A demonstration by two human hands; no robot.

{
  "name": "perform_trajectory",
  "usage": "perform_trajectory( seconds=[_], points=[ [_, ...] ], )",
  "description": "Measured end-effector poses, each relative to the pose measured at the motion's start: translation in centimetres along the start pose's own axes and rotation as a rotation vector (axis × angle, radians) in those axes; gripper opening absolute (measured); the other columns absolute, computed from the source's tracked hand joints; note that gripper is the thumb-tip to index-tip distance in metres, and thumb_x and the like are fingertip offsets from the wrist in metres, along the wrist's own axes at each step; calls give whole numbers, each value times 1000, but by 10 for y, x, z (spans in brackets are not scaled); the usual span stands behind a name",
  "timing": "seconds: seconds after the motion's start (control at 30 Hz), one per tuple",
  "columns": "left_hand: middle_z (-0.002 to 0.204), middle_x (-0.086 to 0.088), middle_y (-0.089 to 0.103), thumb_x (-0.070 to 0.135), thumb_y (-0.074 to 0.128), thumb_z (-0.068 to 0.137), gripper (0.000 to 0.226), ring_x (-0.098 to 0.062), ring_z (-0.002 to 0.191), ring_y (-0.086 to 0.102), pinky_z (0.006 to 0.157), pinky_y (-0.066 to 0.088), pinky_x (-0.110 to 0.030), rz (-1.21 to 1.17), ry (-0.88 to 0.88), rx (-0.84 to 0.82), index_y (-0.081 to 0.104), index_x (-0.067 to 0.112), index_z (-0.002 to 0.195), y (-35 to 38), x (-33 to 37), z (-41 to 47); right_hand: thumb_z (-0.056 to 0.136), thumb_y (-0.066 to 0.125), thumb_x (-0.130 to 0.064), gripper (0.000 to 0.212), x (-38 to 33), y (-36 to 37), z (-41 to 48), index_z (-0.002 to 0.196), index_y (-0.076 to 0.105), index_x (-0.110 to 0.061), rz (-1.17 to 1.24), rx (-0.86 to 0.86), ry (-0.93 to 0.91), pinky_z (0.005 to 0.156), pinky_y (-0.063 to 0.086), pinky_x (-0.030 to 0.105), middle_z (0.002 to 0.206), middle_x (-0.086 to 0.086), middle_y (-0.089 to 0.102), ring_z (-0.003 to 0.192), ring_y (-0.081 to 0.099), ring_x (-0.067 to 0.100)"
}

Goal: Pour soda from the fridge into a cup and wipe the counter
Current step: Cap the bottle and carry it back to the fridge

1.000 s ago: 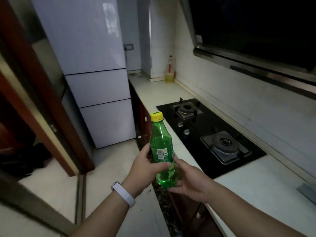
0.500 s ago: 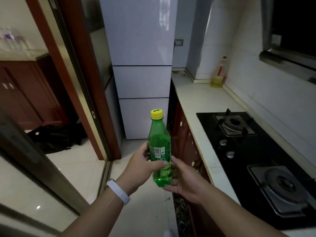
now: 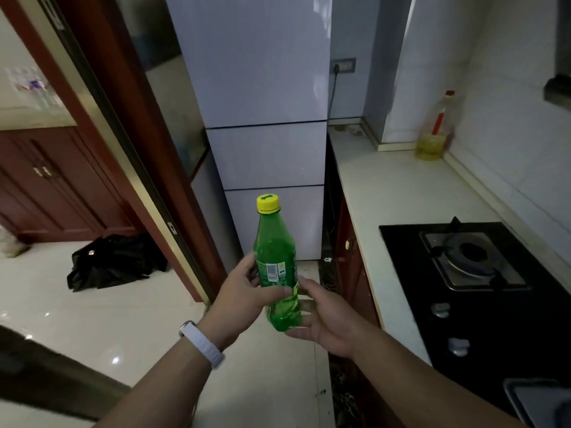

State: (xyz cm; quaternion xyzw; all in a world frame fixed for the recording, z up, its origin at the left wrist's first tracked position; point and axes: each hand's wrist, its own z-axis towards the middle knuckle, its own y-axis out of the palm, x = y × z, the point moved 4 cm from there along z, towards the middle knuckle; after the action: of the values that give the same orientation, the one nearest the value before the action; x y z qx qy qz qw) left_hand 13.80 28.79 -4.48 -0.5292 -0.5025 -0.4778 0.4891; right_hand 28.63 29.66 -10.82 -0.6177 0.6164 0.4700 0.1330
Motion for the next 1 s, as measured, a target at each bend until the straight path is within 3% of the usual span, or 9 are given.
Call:
perform_trajectory(
  seconds=[0.13,0.27,0.43,0.57,0.8,1.0],
  points=[
    [112,-9,72,3,84,59,64,-29,105,68,93,53,-49,13,1,-16,61,15,117,-7,7,31,93,57,-50,38,-19,-2,26,115,71,-22,19,-5,4,89,54,44,116,15,70,102,69,32],
    [111,-11,72,-9,81,66,61,-30,104,68,88,56,-43,0,2,-28,60,13,118,-17,-2,64,91,60,-49,38,-33,-4,56,116,71,-22,8,10,12,97,52,48,119,15,69,108,67,34],
    [105,-10,73,-14,76,69,55,-13,85,72,63,53,-17,-5,-31,-36,59,9,116,-43,-19,110,88,64,-50,42,-43,4,104,116,71,-20,-9,56,37,99,50,53,120,15,69,109,67,35],
    [106,-10,73,-15,77,68,55,-25,97,71,78,57,-28,-40,-21,-78,60,9,114,-75,-33,163,89,64,-46,38,-59,20,153,113,70,-18,12,128,38,95,53,51,118,16,69,105,68,35],
    [105,-10,73,-13,79,67,55,-27,98,70,79,57,-31,-59,21,-137,61,9,114,-152,-26,260,90,64,-42,32,-107,76,241,107,71,-17,72,178,2,92,53,51,117,15,68,97,70,32],
    [108,-13,72,13,85,56,62,-33,102,67,91,54,-51,-71,88,-152,63,16,114,-205,-8,323,92,60,-43,37,-149,117,300,114,69,-14,84,198,-46,81,57,43,115,15,70,95,70,32]
  ],
)
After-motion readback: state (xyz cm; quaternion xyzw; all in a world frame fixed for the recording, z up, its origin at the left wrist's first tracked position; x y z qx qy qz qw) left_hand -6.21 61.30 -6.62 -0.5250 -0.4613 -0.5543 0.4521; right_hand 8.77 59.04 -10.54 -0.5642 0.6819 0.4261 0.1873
